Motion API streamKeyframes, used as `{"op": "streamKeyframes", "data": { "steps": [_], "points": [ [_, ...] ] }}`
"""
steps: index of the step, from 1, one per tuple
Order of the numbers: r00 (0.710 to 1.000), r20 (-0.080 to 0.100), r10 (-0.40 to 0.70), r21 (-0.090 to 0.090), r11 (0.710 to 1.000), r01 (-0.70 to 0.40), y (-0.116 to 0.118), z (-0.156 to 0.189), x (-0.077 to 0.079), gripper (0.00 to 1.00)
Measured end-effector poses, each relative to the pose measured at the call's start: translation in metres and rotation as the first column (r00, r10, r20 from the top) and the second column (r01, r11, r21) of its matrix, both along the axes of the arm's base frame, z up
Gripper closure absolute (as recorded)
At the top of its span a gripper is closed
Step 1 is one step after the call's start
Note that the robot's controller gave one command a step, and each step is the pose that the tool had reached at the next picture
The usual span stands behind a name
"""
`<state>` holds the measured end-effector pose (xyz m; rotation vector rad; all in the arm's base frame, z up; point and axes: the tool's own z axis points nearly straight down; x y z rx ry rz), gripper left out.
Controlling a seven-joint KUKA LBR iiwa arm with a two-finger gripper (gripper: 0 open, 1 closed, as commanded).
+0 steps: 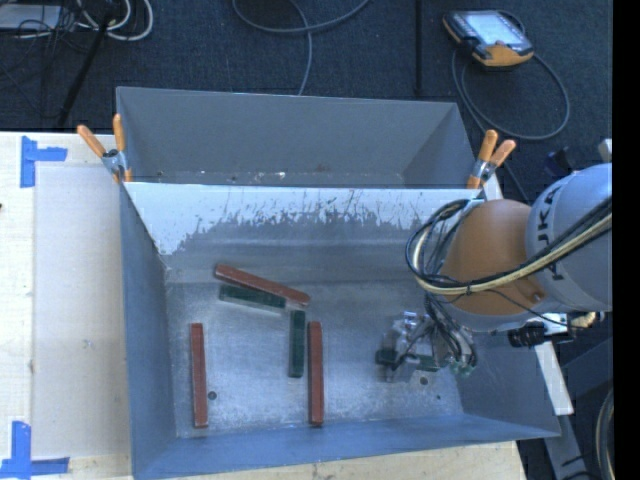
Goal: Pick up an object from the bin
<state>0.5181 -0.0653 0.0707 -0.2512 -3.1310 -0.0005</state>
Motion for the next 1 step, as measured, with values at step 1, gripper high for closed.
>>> {"op": "streamKeyframes", "data": {
  "steps": [1],
  "points": [
    [1.000,0.002,-0.017,0.000,1.000,0.017,0.0052,0.1391,0.0018,1.00]
  ]
}}
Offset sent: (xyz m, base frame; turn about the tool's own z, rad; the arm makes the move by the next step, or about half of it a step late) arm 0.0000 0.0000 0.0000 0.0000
